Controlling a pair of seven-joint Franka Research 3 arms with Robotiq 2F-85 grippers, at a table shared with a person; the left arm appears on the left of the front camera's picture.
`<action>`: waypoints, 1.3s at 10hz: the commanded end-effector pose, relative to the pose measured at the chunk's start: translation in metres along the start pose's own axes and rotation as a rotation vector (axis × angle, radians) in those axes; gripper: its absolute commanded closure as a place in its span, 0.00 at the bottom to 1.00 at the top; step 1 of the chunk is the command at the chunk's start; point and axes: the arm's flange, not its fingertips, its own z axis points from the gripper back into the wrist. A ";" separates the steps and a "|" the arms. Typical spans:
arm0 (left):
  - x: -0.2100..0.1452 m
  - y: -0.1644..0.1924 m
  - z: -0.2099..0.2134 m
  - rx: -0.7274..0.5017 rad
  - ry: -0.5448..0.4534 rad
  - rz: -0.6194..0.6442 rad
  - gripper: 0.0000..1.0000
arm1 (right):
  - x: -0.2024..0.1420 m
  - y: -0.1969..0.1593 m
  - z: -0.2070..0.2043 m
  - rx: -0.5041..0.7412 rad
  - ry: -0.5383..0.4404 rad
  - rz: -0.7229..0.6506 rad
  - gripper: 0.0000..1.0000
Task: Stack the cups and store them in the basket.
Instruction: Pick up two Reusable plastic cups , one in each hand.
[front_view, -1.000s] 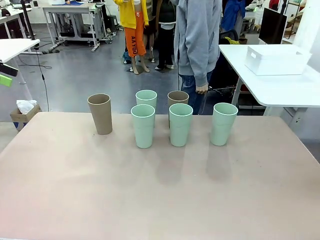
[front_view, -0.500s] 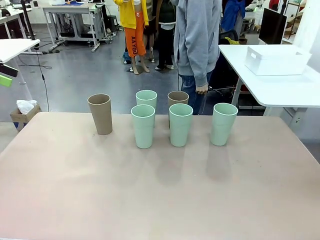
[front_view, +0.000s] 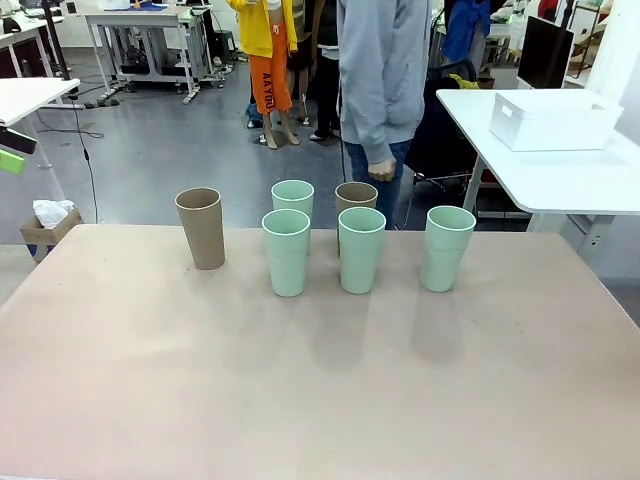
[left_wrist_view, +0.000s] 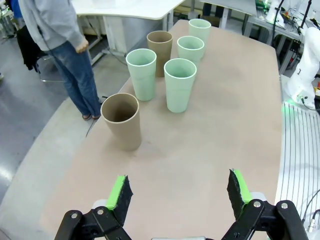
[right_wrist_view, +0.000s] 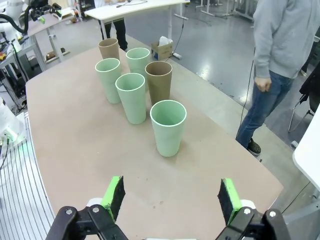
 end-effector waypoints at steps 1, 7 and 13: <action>0.001 0.001 0.001 -0.004 -0.027 -0.014 0.00 | 0.001 -0.003 0.001 0.006 -0.020 0.024 0.00; 0.001 0.001 0.001 -0.004 -0.027 -0.014 0.00 | 0.001 -0.003 0.001 0.006 -0.020 0.024 0.00; 0.001 0.001 0.001 -0.004 -0.027 -0.014 0.00 | 0.001 -0.003 0.001 0.006 -0.020 0.024 0.00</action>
